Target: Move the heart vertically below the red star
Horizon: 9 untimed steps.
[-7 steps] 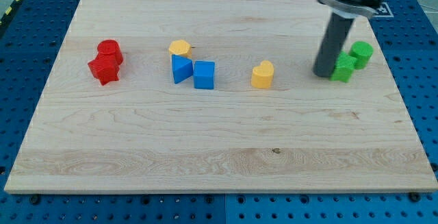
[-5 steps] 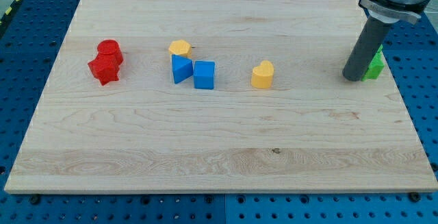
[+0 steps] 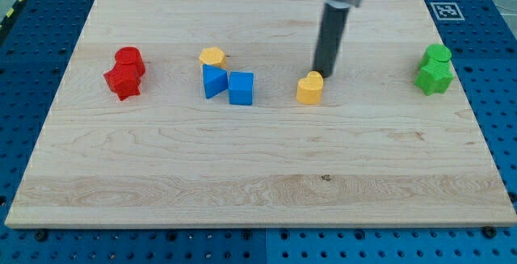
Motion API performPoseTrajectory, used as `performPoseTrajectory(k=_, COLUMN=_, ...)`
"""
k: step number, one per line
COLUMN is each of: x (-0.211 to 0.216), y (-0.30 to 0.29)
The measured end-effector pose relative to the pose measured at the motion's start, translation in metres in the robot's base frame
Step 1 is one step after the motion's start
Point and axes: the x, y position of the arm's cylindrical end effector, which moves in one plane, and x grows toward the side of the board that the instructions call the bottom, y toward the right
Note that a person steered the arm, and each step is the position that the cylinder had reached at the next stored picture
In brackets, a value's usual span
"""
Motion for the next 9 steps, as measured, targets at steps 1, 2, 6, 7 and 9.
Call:
performPoseTrajectory(k=1, x=0.000, y=-0.025)
performPoseTrajectory(k=2, x=0.028, y=-0.024)
performPoseTrajectory(k=6, x=0.061, y=0.020)
performPoseTrajectory(k=7, x=0.054, y=0.041)
performPoseTrajectory(k=9, x=0.051, y=0.091)
